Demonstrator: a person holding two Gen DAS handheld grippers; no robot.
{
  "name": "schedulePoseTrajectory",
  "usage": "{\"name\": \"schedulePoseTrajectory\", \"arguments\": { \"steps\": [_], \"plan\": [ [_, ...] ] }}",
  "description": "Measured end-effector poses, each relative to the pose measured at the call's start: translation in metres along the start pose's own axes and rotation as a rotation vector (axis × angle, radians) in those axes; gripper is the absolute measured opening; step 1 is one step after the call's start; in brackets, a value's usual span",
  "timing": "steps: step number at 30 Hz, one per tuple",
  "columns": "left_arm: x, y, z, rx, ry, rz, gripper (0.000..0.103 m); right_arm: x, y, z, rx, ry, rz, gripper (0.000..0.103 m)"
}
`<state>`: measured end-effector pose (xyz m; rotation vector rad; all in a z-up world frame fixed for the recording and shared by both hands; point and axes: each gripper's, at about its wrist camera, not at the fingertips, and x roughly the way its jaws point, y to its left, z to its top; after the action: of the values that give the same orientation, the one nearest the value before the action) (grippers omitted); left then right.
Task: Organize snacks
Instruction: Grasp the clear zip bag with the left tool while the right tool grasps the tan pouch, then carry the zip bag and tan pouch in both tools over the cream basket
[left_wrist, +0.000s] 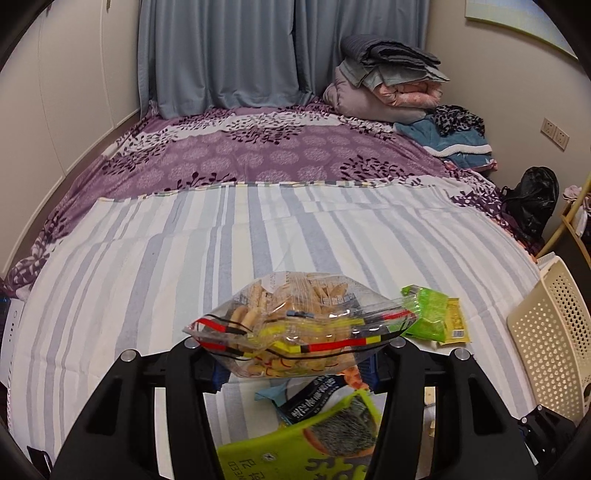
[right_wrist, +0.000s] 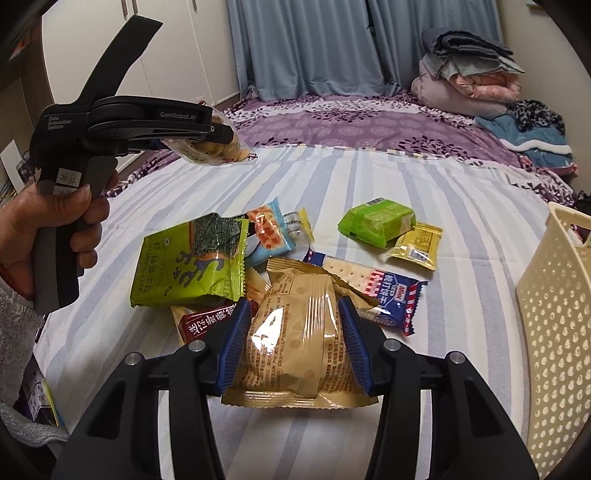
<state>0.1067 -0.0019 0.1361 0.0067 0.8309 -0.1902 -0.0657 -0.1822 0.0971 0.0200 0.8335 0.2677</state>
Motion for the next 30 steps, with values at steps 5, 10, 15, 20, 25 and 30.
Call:
{"name": "schedulePoseTrajectory", "arguments": {
  "steps": [5, 10, 15, 20, 25, 30],
  "plan": [
    [-0.019, -0.017, 0.002, 0.028, -0.031, -0.007, 0.054, -0.012, -0.008, 0.002, 0.019, -0.038, -0.005, 0.049],
    [-0.032, -0.033, 0.004, 0.058, -0.051, -0.012, 0.054, -0.027, -0.019, 0.003, 0.041, -0.084, -0.014, 0.047],
    [-0.044, -0.049, 0.004, 0.088, -0.068, -0.019, 0.054, -0.045, -0.033, 0.007, 0.07, -0.142, -0.032, 0.039],
    [-0.051, -0.063, 0.004, 0.107, -0.076, -0.029, 0.055, -0.047, -0.048, 0.001, 0.077, -0.118, -0.028, 0.04],
    [-0.053, -0.072, 0.002, 0.118, -0.071, -0.039, 0.054, -0.037, -0.067, -0.025, 0.157, -0.028, -0.012, 0.07],
    [-0.049, -0.08, 0.0, 0.129, -0.059, -0.059, 0.054, -0.021, -0.065, -0.036, 0.16, 0.045, 0.015, 0.07]
  ]
}}
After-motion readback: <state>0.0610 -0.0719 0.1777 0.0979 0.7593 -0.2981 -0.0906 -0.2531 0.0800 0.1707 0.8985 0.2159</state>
